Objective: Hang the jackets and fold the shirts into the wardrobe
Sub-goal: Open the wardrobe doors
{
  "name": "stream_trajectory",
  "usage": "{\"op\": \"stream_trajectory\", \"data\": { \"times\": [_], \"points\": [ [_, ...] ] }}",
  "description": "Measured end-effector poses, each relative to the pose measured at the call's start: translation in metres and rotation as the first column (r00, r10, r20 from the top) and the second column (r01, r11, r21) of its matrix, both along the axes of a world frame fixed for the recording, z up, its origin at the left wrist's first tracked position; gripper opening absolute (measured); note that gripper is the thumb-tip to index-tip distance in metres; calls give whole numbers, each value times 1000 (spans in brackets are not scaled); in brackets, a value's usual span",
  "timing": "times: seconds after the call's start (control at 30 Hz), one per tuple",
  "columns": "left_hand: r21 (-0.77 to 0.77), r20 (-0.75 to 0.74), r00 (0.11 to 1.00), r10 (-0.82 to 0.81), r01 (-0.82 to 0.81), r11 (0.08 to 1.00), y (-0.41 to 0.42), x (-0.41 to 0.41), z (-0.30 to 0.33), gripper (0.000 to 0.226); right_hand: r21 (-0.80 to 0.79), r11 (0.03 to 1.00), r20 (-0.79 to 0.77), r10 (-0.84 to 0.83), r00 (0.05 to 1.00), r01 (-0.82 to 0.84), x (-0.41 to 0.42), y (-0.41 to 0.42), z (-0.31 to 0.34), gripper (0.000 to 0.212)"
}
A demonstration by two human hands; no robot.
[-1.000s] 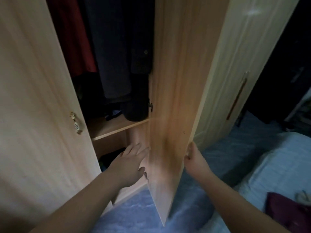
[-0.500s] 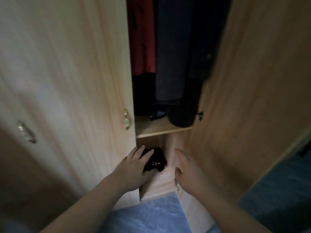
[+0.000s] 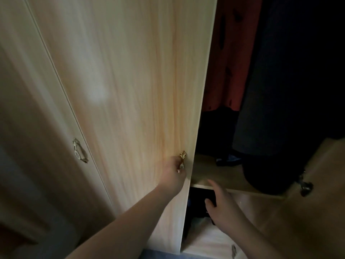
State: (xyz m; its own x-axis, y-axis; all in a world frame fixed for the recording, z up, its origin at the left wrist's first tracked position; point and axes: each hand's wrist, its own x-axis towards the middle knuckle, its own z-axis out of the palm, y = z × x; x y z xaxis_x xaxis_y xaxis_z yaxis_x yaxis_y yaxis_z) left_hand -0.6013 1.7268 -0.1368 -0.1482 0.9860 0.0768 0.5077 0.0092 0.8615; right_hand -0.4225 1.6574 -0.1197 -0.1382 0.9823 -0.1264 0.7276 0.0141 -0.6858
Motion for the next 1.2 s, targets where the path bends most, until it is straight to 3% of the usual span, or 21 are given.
{"op": "stream_trajectory", "data": {
  "times": [0.1, 0.23, 0.3, 0.47, 0.6, 0.7, 0.77, 0.83, 1.0, 1.13, 1.2],
  "points": [
    [27, -10, 999, 30, -30, 999, 8, 17, -12, 34, -5, 1000, 15, 24, 1000, -24, 6, 17, -1, 62],
    [133, 2, 1000, 24, -24, 991, -15, 15, -6, 10, -29, 999, -7, 36, 999, -37, 0, 24, -2, 61],
    [128, -14, 1000, -23, 25, 991, -44, 7, -2, 9, -43, 998, -13, 34, 999, -35, -10, 19, -2, 63],
    [-59, -130, 988, -78, 71, 996, -142, -33, -7, 45, -3, 995, -53, 99, 994, -99, -52, -19, 12, 56],
    [-28, -186, 982, 19, -24, 999, -210, -79, -3, 40, 31, 981, -128, 195, 972, -193, -104, -66, 26, 42],
    [68, -220, 971, 93, -79, 994, -252, -118, -12, 41, 15, 965, -23, 262, 965, -262, -148, -103, 18, 35],
    [89, -218, 966, 141, -124, 988, -275, -146, -19, 45, 34, 950, 88, 308, 947, -312, -171, -128, 5, 46],
    [66, -202, 962, 184, -174, 983, -296, -176, -21, 51, 59, 926, 139, 363, 921, -373, -188, -152, -6, 55],
    [64, -139, 965, 222, -215, 975, -339, -248, -4, 56, 106, 876, 82, 464, 882, -471, -219, -199, -16, 58],
    [-41, -175, 870, 461, -474, 879, -356, -283, 5, 25, 142, 846, 141, 496, 857, -513, -228, -223, -22, 60],
    [-119, -159, 854, 495, -514, 849, -365, -286, 4, 34, 158, 846, 166, 485, 859, -509, -228, -233, -22, 62]
  ]
}}
